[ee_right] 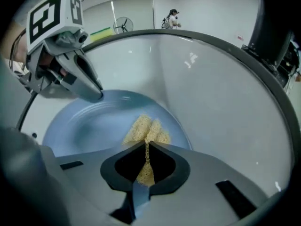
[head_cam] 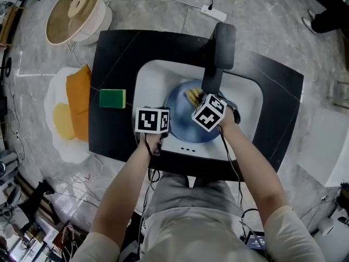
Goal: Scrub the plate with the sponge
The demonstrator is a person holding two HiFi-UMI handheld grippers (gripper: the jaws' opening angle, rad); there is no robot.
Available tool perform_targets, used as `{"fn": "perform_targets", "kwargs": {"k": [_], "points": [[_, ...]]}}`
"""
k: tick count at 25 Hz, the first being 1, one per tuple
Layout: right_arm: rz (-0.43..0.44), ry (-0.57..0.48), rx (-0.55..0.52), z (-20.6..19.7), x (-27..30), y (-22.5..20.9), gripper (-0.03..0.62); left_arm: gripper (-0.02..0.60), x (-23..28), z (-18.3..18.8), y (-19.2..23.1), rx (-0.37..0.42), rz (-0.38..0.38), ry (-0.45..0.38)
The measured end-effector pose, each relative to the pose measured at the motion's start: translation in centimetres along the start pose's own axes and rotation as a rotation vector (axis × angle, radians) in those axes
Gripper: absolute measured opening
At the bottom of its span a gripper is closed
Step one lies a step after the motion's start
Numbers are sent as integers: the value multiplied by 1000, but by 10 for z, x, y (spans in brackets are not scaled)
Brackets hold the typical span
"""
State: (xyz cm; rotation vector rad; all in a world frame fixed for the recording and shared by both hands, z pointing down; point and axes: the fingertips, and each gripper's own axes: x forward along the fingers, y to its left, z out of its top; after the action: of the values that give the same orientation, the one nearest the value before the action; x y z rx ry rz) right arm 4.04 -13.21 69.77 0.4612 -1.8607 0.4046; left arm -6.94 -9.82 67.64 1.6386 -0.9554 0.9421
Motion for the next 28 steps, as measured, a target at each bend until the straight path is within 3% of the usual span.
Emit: {"fn": "perform_targets", "kwargs": {"k": [4, 9, 13, 18, 22, 26, 28], "points": [[-6, 132, -112, -31, -13, 1, 44, 41, 1, 1, 1, 5, 9, 4], [130, 221, -272, -72, -38, 40, 44, 40, 1, 5, 3, 1, 10, -7], [288, 208, -322, -77, -55, 88, 44, 41, 3, 6, -5, 32, -7, 5], [390, 81, -298, -36, -44, 130, 44, 41, -1, 7, -4, 43, -8, 12], [358, -12, -209, 6, -24, 116, 44, 41, -4, 6, 0, 30, -10, 12], [202, -17, -295, 24, -5, 83, 44, 41, -5, 4, -2, 21, -7, 3], [145, -19, -267, 27, 1, 64, 44, 41, -4, 3, -2, 14, -13, 0]]}}
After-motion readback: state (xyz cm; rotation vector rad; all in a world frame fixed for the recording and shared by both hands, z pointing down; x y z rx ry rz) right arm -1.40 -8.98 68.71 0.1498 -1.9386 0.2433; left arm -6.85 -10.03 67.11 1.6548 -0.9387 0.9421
